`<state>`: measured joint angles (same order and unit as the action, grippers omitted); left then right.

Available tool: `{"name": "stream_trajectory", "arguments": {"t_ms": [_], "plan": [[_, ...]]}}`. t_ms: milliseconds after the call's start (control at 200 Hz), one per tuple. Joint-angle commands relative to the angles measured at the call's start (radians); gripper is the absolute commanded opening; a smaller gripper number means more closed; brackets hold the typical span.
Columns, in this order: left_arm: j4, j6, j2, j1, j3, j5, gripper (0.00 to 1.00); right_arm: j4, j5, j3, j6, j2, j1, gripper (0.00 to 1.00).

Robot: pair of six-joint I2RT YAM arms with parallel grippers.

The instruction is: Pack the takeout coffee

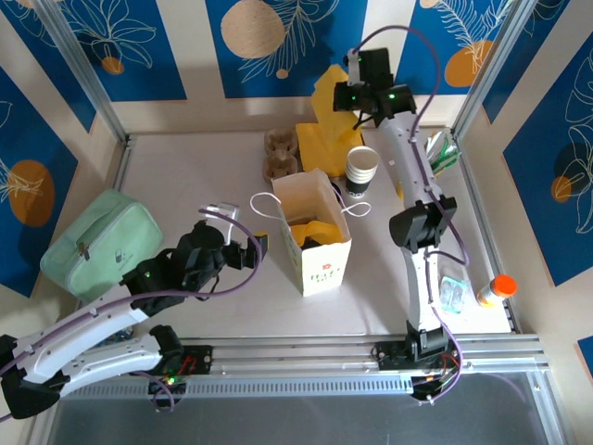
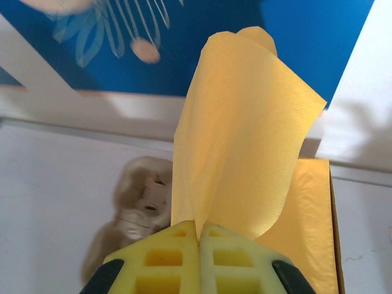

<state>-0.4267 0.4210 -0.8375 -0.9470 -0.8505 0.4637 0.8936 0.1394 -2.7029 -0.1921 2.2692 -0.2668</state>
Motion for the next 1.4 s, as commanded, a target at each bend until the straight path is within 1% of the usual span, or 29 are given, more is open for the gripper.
{"name": "stream_trajectory", "arguments": {"t_ms": [0,145,230,405,465,535,740,810,935,1025,1216,1336,1396], "plan": [[0.017,0.006,0.014,0.008,-0.02,-0.013,1.0,0.071,-0.084,-0.04,-0.038,-0.114,0.004,0.0],[0.013,0.003,0.008,0.008,-0.049,-0.018,1.0,0.142,-0.161,-0.017,-0.071,-0.236,0.004,0.0],[0.011,-0.001,0.006,0.008,-0.066,-0.02,0.99,0.168,-0.226,0.034,-0.102,-0.324,0.003,0.0],[0.017,0.003,0.001,0.008,-0.085,-0.027,0.99,0.18,-0.379,0.211,-0.176,-0.52,-0.014,0.0],[0.023,0.005,-0.001,0.008,-0.085,-0.032,0.99,0.188,-0.402,0.275,-0.207,-0.579,-0.033,0.0],[0.029,0.006,-0.001,0.008,-0.085,-0.033,0.99,0.187,-0.4,0.36,-0.225,-0.648,-0.068,0.0],[0.037,0.0,-0.009,0.008,-0.091,-0.04,1.0,0.119,-0.28,0.656,-0.257,-0.84,-0.232,0.0],[0.04,-0.003,-0.009,0.008,-0.09,-0.042,0.99,0.099,-0.176,0.74,-0.266,-0.883,-0.296,0.0],[0.04,-0.005,-0.006,0.008,-0.085,-0.04,0.99,0.063,-0.031,0.845,-0.263,-0.922,-0.395,0.0],[0.042,-0.004,-0.001,0.008,-0.081,-0.04,0.99,0.066,0.103,0.874,-0.248,-0.913,-0.464,0.0],[0.048,-0.001,0.011,0.007,-0.064,-0.04,0.99,0.142,0.326,0.845,-0.227,-0.825,-0.556,0.0],[0.048,-0.001,0.014,0.008,-0.059,-0.035,0.99,0.166,0.385,0.836,-0.211,-0.778,-0.598,0.0],[0.043,-0.003,0.018,0.008,-0.058,-0.033,0.99,0.168,0.391,0.848,-0.21,-0.765,-0.608,0.0]]}}
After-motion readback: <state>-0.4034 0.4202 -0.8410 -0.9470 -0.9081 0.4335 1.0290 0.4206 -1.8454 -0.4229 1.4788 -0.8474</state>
